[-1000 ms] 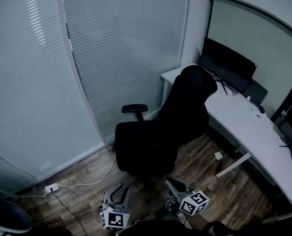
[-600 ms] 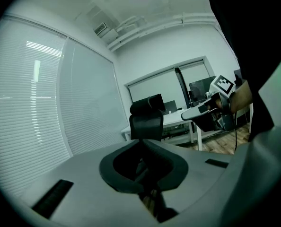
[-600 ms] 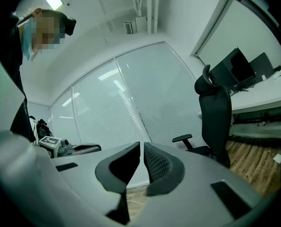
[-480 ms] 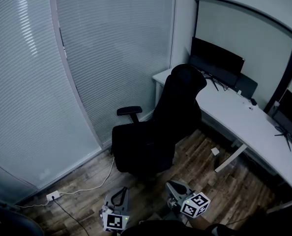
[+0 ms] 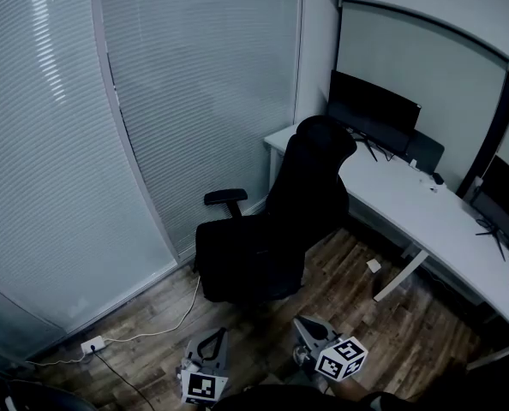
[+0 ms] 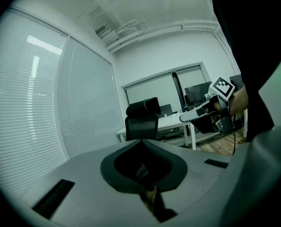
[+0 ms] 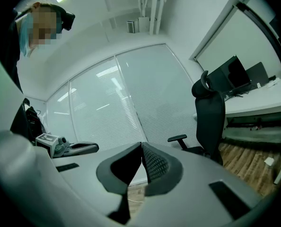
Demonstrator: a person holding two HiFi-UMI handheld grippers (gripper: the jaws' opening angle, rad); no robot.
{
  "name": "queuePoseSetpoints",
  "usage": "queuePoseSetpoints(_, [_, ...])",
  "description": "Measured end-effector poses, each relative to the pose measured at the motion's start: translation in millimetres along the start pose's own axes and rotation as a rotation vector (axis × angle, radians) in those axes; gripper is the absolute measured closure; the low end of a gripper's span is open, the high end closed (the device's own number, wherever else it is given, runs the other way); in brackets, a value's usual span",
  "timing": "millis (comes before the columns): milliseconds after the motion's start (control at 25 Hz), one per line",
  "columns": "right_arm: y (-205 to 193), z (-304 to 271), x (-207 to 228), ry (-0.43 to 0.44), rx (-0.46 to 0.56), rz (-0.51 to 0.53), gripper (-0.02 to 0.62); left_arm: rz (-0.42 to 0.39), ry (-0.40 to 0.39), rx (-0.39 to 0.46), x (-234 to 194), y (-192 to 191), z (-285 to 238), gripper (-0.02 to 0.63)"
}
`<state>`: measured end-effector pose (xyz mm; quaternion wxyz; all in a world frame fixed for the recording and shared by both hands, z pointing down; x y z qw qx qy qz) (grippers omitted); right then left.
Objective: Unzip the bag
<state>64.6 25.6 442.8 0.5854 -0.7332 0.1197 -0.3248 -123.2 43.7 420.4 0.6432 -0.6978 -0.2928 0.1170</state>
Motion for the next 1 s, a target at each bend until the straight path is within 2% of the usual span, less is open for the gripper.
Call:
queuePoseSetpoints(600, [-5.4,-0.7,-8.5,-0.002,-0.033,0.000,0.551,0.016,-0.007,-0.018,1.1,-6.8,14.4,0.588])
queuePoseSetpoints(1000, [-4.1,-1.8,10.3,-0.008,-0.052,-0.013,0.551,0.015,-0.021,-0.041,5.0,-9.9,0.4,0.588])
Point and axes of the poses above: the fingertips, and each gripper's own axes: z backward along the fingers, x to its right, y out of its top, the point moved 2 cm from there along z, backward along the fingers, and after that the axes turned 3 degrees about z, right-handed, at the moved point
